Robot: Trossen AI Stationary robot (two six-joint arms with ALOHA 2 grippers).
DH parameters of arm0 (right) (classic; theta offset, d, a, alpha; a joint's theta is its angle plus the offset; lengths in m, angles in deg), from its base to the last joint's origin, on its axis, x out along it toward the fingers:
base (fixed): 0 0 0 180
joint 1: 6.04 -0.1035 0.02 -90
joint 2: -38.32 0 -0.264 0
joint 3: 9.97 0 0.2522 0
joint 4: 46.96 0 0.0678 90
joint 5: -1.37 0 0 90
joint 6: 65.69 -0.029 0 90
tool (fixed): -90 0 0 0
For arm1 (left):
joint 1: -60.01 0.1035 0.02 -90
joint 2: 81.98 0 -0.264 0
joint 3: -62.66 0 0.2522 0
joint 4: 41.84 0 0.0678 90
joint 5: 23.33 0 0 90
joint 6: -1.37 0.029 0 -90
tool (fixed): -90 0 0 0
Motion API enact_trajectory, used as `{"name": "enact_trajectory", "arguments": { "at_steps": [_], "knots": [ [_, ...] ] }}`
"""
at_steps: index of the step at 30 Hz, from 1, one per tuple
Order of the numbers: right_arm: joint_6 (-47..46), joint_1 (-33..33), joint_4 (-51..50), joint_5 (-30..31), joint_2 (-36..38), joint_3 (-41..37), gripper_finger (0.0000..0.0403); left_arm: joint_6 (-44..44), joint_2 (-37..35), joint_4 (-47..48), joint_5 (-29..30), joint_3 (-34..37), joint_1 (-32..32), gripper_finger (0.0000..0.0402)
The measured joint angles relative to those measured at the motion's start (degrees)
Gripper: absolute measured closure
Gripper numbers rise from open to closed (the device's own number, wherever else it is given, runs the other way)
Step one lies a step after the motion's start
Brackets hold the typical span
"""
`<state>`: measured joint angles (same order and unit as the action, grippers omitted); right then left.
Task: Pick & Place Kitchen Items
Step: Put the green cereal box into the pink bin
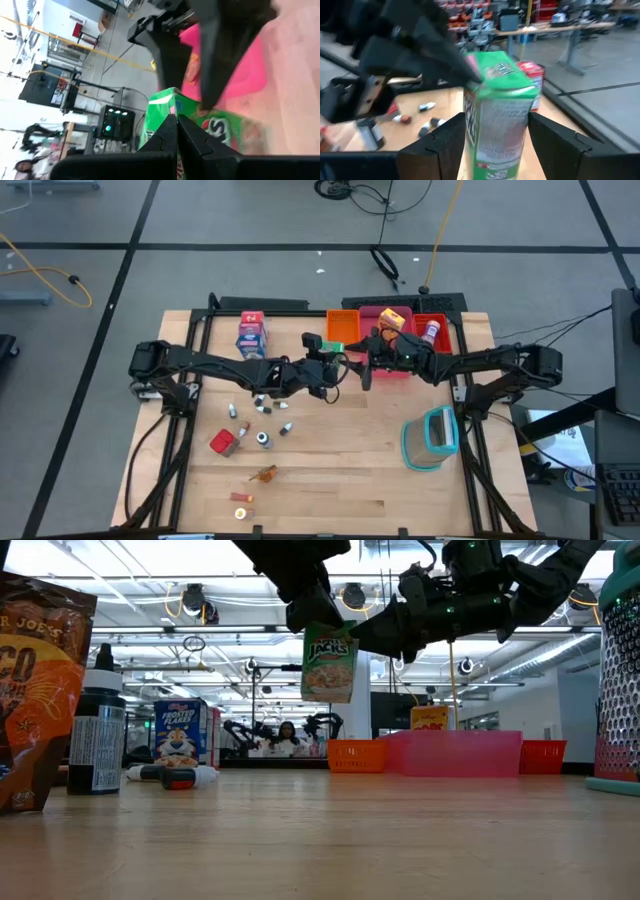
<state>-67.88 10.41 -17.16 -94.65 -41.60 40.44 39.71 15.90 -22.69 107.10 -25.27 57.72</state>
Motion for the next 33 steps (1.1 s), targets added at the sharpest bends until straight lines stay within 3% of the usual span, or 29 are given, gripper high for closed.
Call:
{"name": "enact_trajectory", "arguments": {
  "at_steps": [10,20,26,33],
  "knots": [
    [-0.1,-0.9,0.6,1.6,0.0,0.0,0.0239,-0.2,0.4,-2.6,-2.5,0.0,-0.4,0.0401],
    [1.4,-0.9,-0.1,1.1,0.0,0.0,0.0382,-0.7,0.5,-1.3,-1.6,0.0,-0.3,0.0401],
    [1.6,-0.5,-0.5,1.9,0.0,0.0,0.0389,-3.0,0.5,-0.8,3.8,0.0,-0.3,0.0395],
    [1.8,2.3,-4.4,1.8,1.0,-0.1,0.0399,-3.4,0.4,0.3,17.1,0.0,-0.3,0.0377]
  ]
}}
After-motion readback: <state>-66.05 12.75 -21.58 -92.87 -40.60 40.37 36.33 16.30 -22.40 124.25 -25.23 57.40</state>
